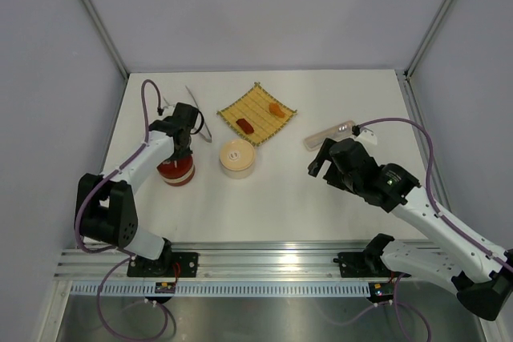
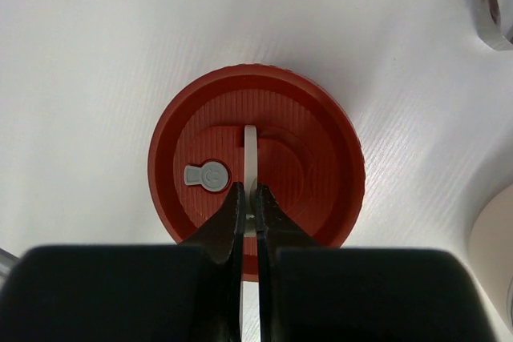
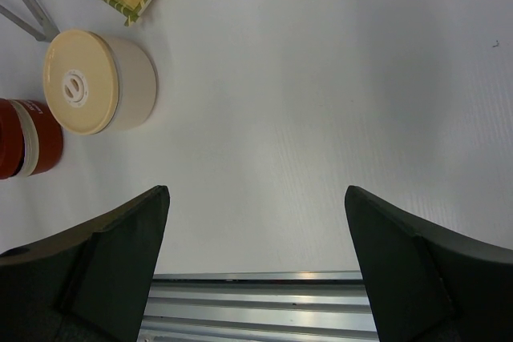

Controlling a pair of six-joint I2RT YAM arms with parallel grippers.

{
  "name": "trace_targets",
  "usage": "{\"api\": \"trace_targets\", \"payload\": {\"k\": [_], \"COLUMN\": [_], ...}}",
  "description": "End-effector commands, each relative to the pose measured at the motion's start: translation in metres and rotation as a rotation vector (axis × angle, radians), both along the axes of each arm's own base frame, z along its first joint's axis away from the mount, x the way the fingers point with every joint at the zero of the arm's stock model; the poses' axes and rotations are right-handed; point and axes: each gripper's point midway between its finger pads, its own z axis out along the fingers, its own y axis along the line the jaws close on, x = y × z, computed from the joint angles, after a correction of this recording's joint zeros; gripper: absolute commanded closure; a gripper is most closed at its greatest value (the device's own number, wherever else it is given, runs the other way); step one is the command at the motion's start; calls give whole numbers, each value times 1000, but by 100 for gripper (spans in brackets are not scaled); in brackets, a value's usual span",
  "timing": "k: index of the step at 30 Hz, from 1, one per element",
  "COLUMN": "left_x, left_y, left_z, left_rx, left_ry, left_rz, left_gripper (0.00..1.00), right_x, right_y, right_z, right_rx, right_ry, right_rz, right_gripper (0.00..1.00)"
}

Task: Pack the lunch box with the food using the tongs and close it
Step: Close the box lid on the packing box.

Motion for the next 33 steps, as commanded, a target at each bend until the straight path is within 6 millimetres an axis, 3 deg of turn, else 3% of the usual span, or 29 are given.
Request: {"api": "trace_targets", "payload": {"k": [1, 7, 14, 33], "left_x": [18, 12, 2, -12], "left_y": [-1, 1, 5, 2], "left_z": [1, -11, 1, -11], "left_rx": [-11, 5, -6, -24], "left_ry": [-66, -19, -67, -108], "left_rz": [39, 58, 78, 128], "left_gripper": [100, 100, 100, 100], "right_x": [1, 0, 1, 1], "right_y": [0, -1, -2, -2], "right_z": [4, 1, 1, 1], "right_rx": [17, 10, 9, 13], "right_ry": [-23, -17, -21, -23], "right_rz": [-5, -6, -9, -10], "right_gripper": [1, 1, 1, 1]}}
